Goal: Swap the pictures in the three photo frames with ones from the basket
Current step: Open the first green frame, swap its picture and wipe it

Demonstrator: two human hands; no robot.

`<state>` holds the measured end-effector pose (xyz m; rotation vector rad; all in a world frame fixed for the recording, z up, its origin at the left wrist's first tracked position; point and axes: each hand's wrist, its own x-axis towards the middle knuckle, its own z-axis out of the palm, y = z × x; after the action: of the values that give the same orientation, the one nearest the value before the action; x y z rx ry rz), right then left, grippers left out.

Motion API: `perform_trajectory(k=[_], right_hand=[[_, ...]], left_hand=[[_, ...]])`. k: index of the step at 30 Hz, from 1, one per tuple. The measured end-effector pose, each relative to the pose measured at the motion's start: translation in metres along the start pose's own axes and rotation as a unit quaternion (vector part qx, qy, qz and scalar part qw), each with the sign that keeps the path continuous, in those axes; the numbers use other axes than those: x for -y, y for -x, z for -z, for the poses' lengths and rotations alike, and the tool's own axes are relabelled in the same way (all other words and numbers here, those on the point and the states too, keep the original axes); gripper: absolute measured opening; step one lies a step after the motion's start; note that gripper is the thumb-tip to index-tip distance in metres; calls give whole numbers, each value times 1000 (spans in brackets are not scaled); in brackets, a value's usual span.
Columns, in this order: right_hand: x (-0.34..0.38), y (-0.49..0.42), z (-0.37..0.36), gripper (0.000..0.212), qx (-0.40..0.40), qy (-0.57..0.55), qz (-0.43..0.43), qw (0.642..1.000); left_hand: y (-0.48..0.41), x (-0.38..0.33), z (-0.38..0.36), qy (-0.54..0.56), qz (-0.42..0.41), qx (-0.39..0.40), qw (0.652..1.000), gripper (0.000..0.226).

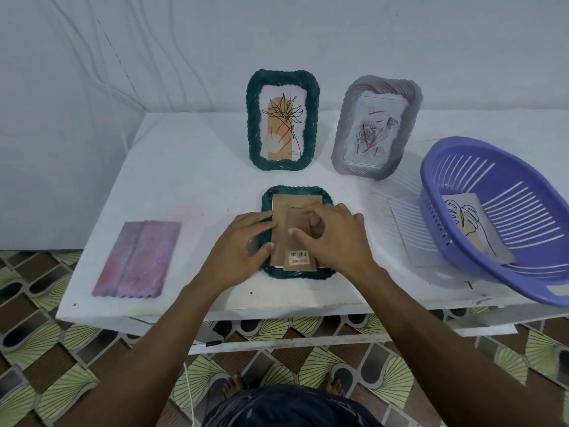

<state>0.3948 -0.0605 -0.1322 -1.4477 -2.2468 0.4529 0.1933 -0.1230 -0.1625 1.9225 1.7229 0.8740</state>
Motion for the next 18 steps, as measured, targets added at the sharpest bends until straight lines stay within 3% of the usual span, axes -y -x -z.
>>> perform_trajectory(k=[4, 10, 18], right_hand=[[14, -4, -6, 62, 13, 91, -11, 996], [14, -9, -6, 63, 22, 46, -64, 997], [-19, -5, 2, 37, 25, 3, -14, 1000]], left_hand=[[-1, 2, -1, -16, -4, 1, 1000, 42], [-2, 7, -3, -17, -7, -4, 1000, 42], [-6, 5, -5, -20, -5, -9, 1000, 46]])
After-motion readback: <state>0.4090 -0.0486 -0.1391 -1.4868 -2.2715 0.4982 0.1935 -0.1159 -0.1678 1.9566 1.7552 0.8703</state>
